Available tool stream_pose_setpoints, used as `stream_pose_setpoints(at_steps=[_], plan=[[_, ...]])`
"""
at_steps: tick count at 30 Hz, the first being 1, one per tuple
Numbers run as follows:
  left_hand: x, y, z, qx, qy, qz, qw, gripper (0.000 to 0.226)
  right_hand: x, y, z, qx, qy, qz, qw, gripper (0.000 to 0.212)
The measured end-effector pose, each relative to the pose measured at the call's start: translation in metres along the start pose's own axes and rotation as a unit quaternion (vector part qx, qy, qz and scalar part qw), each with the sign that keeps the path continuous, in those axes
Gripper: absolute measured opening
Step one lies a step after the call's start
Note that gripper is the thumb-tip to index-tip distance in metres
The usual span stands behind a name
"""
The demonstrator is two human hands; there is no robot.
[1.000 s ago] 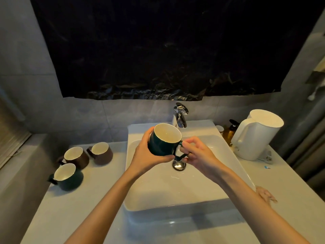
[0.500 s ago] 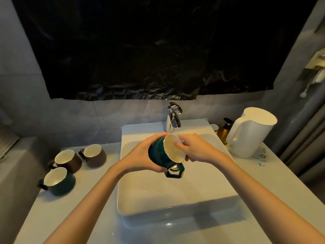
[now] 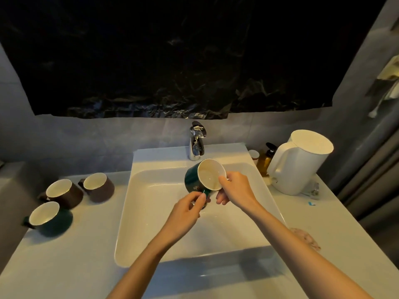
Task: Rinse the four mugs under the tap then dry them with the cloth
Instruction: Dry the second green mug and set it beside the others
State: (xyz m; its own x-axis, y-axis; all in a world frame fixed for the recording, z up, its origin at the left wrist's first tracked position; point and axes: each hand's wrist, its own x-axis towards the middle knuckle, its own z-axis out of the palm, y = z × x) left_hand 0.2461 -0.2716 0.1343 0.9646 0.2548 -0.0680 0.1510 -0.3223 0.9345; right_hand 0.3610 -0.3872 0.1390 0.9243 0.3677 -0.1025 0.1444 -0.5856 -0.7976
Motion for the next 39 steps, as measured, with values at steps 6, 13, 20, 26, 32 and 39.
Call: stream_pose_setpoints(at_steps=[6,13,20,26,32,39], plan=[[0.012,0.002,0.037,-0.039,-0.006,-0.056,0.998,0.024,-0.001,0.018,-0.02,0.059,-0.039,0.015,0.997,0.023],[0.026,0.011,0.062,-0.12,-0.002,-0.097,0.988,0.034,-0.014,0.127,-0.09,0.016,0.137,0.031,0.99,0.023],[0.035,0.019,0.084,-0.12,0.0,-0.106,0.987,0.034,-0.021,0.291,-0.101,-0.22,0.047,0.204,0.953,0.011],[0.036,0.021,0.088,-0.085,0.0,-0.107,0.991,0.034,-0.018,0.302,-0.089,-0.277,0.037,0.192,0.941,0.015],[0.035,0.026,0.078,-0.063,-0.001,-0.081,0.995,0.035,-0.023,0.222,-0.129,-0.056,0.169,0.095,0.979,0.016],[0.032,0.045,0.043,-0.065,0.046,-0.049,0.996,0.035,-0.006,0.089,-0.161,-0.099,0.348,-0.228,0.904,0.024]])
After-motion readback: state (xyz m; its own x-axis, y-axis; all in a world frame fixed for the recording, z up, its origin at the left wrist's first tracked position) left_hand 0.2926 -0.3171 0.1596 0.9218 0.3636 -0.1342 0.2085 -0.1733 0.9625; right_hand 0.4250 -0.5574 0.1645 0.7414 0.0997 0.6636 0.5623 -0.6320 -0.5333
